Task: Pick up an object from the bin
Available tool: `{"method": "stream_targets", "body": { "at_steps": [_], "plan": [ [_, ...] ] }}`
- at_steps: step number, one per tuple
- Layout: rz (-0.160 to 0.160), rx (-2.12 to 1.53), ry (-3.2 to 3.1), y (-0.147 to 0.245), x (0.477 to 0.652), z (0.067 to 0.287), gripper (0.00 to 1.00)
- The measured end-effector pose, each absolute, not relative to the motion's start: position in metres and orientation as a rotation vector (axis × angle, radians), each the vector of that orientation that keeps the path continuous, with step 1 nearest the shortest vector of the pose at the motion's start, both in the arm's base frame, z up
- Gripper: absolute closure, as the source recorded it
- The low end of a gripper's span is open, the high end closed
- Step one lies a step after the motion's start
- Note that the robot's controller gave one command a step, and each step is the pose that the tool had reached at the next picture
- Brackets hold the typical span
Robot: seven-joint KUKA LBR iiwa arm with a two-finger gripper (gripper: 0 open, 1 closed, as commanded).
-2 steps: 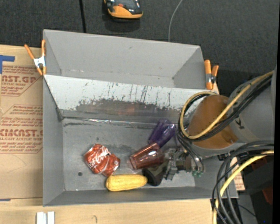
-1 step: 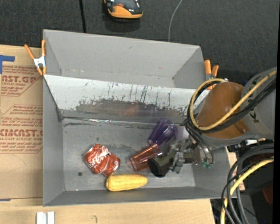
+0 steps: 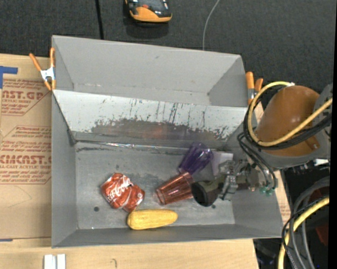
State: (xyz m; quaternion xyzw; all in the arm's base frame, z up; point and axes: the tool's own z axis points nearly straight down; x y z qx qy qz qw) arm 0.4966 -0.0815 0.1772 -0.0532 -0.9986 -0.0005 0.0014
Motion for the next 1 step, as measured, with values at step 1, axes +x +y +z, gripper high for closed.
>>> {"method": "stream_targets", "body": {
  "at_steps": [1],
  "plan": [
    [0.000, -0.146, -3.136, -0.0836, 0.5091, 0.2358, 1.00]
  ]
}}
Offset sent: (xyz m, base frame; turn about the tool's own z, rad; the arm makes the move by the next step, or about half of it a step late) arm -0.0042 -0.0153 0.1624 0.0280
